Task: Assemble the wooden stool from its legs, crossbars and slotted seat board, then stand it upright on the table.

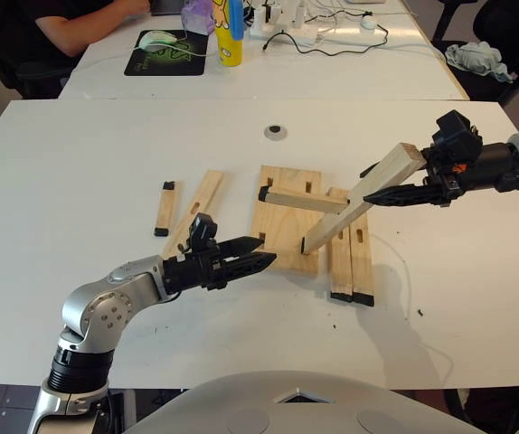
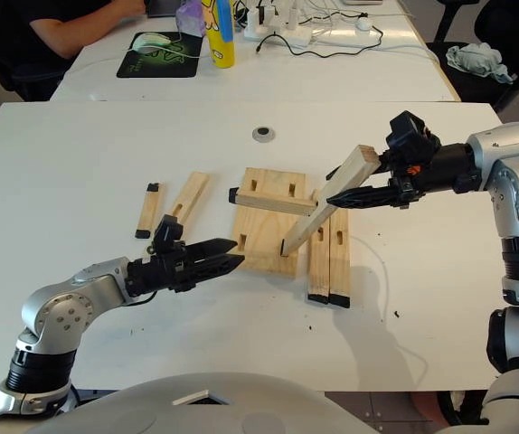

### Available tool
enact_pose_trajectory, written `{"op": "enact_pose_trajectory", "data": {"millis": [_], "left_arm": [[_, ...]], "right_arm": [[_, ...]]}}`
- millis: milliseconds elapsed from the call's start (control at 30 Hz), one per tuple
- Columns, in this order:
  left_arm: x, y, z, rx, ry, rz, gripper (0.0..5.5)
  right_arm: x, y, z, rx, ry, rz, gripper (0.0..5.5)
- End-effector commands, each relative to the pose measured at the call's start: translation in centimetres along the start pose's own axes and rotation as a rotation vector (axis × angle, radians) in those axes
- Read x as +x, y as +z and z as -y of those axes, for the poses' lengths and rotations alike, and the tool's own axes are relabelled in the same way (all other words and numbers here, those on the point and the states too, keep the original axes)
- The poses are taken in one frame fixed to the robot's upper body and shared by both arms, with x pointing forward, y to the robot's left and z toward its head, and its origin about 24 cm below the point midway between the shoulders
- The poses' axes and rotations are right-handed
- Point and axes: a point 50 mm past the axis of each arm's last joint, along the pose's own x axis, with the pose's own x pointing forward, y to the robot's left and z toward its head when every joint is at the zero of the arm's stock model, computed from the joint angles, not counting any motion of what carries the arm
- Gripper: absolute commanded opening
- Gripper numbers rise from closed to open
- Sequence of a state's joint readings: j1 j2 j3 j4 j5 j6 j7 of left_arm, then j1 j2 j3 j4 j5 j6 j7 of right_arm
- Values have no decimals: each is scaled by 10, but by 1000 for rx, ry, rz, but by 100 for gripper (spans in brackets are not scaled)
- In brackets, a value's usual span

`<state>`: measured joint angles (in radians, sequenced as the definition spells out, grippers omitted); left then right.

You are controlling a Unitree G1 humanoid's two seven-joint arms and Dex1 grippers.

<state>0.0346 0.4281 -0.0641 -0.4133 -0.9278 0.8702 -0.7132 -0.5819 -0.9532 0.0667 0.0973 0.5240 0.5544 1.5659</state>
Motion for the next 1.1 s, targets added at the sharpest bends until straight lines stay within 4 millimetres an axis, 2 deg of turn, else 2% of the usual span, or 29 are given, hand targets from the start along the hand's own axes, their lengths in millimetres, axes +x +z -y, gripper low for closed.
{"op": "enact_pose_trajectory", "data": {"millis": [33, 167, 300, 467, 667, 900, 1100], "left_arm": [[3, 0, 1, 26, 14, -9, 303], [4, -3, -1, 51, 58, -23, 303], [12, -8, -10, 187, 181, -77, 303], [23, -14, -10, 259, 204, -82, 303], [29, -21, -28, 353, 335, -128, 303], [31, -29, -48, 412, 507, -200, 303], [28, -47, -54, 390, 537, -312, 215]], "right_arm": [[3, -4, 2, -6, -36, -78, 208], [12, -11, -8, -5, -26, -94, 208], [20, -18, -19, 5, -27, -101, 208], [24, -27, -21, 51, -68, -54, 208], [32, -42, -19, 103, -99, 9, 208], [35, -41, -23, 97, -77, 13, 208], [41, -46, -24, 122, -79, 57, 208]]}}
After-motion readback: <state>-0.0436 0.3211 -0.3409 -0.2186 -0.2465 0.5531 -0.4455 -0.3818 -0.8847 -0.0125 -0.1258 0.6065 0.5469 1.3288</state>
